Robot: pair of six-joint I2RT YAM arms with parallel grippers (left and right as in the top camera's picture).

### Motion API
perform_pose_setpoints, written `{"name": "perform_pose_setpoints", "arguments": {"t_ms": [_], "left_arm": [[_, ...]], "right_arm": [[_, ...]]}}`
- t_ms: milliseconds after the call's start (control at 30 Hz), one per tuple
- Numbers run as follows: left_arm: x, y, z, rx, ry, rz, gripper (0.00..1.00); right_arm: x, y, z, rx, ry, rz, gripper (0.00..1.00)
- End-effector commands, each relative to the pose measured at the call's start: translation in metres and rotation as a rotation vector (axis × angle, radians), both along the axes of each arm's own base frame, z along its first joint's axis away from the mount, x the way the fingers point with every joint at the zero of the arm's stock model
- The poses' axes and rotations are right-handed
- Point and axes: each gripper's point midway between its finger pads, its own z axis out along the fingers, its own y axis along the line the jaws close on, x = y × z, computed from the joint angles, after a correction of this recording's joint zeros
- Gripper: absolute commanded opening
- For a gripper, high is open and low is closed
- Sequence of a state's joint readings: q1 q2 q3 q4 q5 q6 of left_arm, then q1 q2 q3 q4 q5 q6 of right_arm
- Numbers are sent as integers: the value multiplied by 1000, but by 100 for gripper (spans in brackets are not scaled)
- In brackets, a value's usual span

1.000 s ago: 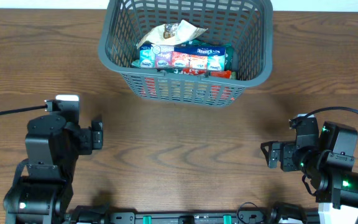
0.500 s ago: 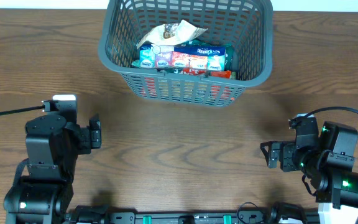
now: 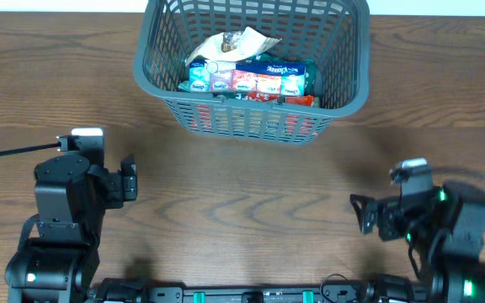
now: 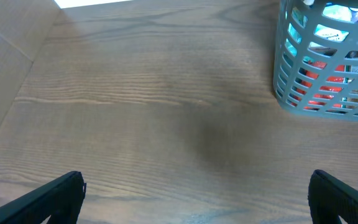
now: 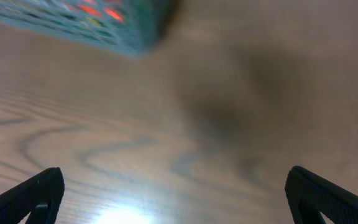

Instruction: Pack container

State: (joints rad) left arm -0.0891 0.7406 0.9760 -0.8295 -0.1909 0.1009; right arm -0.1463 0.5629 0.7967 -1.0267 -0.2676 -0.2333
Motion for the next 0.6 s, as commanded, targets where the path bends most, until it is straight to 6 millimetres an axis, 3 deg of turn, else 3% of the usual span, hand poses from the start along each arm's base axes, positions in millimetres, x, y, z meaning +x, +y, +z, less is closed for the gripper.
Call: {"name": "perform_pose_setpoints", "arguments": {"t_ms": [0,167,400,567], "left_arm": [[0,2,-2,1,3,16,99],[0,2,-2,0,2,16,99],[0,2,-2,0,2,16,99],[0,2,-2,1,3,16,99]], "right_arm": [[-11,28,17,-32,-177,195,99],[-1,31,20,-104,-404,213,99],[36,26,-13,-114,-564,114,99],[47,10,-29,-136,-627,-4,99]]}}
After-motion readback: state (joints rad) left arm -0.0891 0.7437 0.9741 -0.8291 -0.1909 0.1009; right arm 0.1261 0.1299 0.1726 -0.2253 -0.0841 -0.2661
